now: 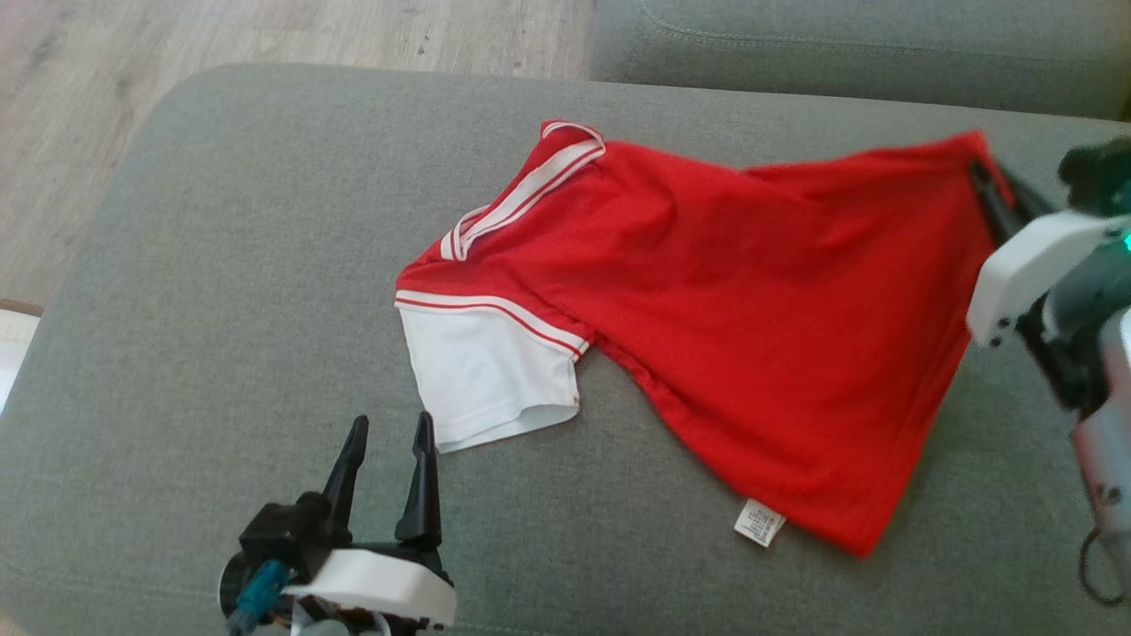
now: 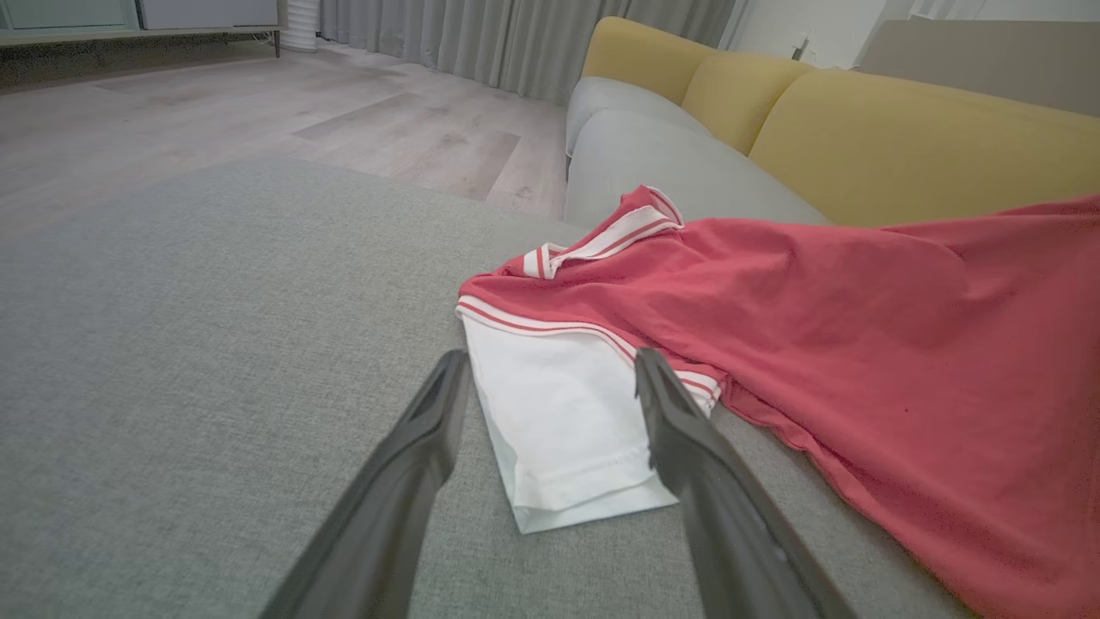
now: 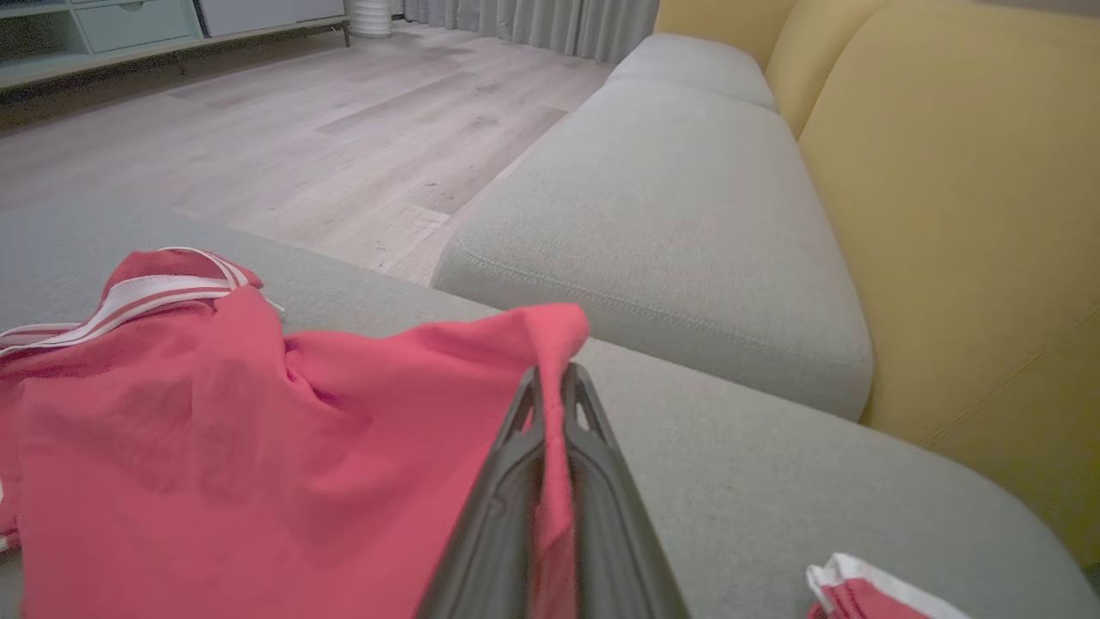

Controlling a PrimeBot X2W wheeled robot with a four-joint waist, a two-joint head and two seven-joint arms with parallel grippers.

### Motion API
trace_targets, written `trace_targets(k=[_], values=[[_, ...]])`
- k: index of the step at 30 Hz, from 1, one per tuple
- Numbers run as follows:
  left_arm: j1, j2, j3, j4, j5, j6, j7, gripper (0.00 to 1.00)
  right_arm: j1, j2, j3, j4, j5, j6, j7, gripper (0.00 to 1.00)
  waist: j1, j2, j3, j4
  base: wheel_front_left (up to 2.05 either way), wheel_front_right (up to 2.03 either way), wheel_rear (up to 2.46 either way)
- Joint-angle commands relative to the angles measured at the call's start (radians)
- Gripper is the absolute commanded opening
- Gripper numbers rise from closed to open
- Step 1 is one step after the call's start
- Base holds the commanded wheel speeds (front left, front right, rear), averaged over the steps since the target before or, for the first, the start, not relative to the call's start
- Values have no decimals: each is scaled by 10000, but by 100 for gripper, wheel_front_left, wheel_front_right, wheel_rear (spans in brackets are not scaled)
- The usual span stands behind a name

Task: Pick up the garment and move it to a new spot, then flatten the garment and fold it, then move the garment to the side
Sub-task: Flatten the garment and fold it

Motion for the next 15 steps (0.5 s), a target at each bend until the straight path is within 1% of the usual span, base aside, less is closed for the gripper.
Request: trace_targets(k=[1, 3, 6, 7, 10, 13, 15], values=[[-230, 80, 393, -295, 57, 18, -104, 100, -586, -336, 217, -464, -165, 65, 113, 0, 1, 0, 38, -1, 0, 0, 0], [-260, 72, 429, -332, 72, 6, -108, 100, -963, -497, 317, -597, -391, 65, 275, 0, 1, 0, 122, 26, 0, 0, 0], [-342, 33, 459, -362, 111, -39, -114, 100, -1694, -697, 308, -455, -688, 65, 515, 0, 1, 0, 292, 135, 0, 0, 0], [-342, 33, 459, -362, 111, -39, -114, 100, -1694, -697, 308, -455, -688, 65, 515, 0, 1, 0, 292, 135, 0, 0, 0], [-457, -31, 426, -353, 177, -119, -119, 100, -2437, -899, 196, 36, -1102, 65, 636, 0, 1, 0, 491, 350, 0, 0, 0], [-606, -125, 362, -321, 252, -200, -122, 100, -3147, -1130, 70, 736, -1572, 65, 523, 0, 1, 0, 706, 637, 0, 0, 0], [-690, -182, 307, -296, 302, -255, -124, 100, -3512, -1173, 32, 1269, -1793, 65, 417, 0, 1, 0, 849, 820, 0, 0, 0]])
